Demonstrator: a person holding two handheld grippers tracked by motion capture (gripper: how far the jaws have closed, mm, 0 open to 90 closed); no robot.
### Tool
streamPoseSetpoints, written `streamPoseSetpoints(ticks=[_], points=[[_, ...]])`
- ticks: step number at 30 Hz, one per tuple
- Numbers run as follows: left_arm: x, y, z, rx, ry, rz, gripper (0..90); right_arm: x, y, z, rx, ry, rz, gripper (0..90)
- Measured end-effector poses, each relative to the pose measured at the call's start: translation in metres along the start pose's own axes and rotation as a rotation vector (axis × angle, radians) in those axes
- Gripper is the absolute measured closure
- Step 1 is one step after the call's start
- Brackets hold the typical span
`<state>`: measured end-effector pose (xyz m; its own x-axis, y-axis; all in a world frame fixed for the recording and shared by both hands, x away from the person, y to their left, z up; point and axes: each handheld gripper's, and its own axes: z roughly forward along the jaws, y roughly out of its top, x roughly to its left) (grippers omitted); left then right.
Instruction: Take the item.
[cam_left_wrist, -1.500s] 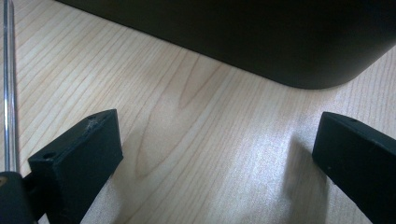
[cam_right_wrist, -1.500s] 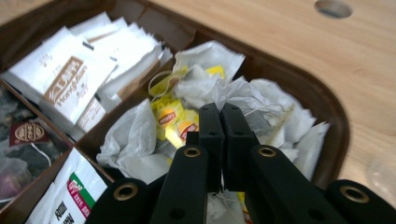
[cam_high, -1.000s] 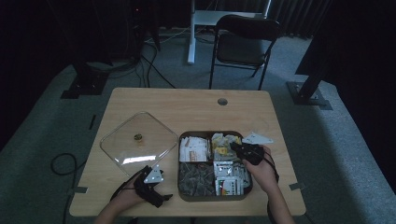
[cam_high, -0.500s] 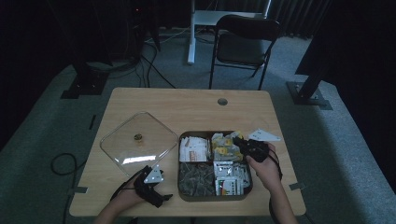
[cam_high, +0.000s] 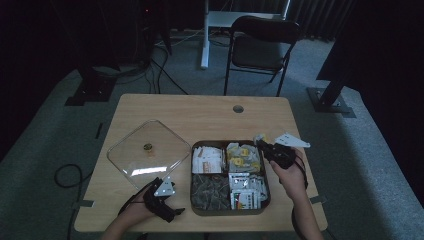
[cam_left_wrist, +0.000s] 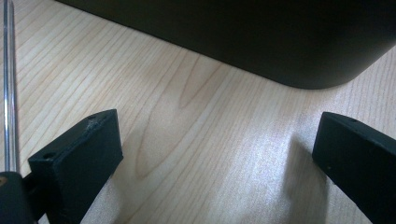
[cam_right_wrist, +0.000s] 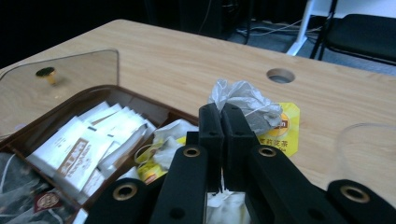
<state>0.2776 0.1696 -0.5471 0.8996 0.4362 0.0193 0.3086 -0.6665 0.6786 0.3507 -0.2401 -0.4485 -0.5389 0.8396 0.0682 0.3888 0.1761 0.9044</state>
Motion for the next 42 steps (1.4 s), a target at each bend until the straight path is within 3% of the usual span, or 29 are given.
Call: streamPoseSetpoints(ticks=[20,35,42], points=[[0.0,0.0,0.0,0.0,-0.001,-0.002,1.6,-0.04,0.014,-0.012,-0.011,-0.093,0.042,87.9],[0.0,0.0,0.0,0.0,-0.001,-0.002,1.6,-0.061,0.009,-0.007,-0.003,-0.132,0.108,87.8],[0.0,0.0,0.0,0.0,-0.001,-0.002,1.6,-0.066,0.007,-0.001,0.013,-0.148,0.111,87.7]])
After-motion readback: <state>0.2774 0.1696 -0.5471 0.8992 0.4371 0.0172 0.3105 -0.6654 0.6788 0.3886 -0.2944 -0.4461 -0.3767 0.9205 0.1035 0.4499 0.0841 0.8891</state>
